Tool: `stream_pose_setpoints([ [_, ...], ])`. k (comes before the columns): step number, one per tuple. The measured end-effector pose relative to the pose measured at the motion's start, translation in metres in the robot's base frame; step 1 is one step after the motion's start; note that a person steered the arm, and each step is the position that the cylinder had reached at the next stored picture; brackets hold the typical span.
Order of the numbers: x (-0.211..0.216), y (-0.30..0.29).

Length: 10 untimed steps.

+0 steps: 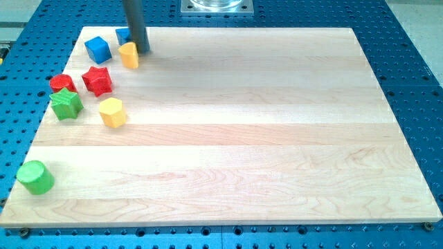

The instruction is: Push the red star and yellow heart to the top right side of the red star

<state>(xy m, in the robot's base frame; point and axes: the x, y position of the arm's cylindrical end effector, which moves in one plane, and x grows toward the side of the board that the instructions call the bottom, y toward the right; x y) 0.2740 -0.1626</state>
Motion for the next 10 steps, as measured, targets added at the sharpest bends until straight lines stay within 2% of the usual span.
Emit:
stream_pose_setpoints([
  [1,0.047,-0.008],
  [2,0.043,0.0],
  [3,0.017,0.0],
  [4,0.018,-0.016],
  [5,0.037,-0.036],
  [6,0.077,-0.028],
  [7,0.059,-0.021],
  [8,0.037,-0.04],
  [9,0.047,-0.057],
  [10,0.075,-0.05],
])
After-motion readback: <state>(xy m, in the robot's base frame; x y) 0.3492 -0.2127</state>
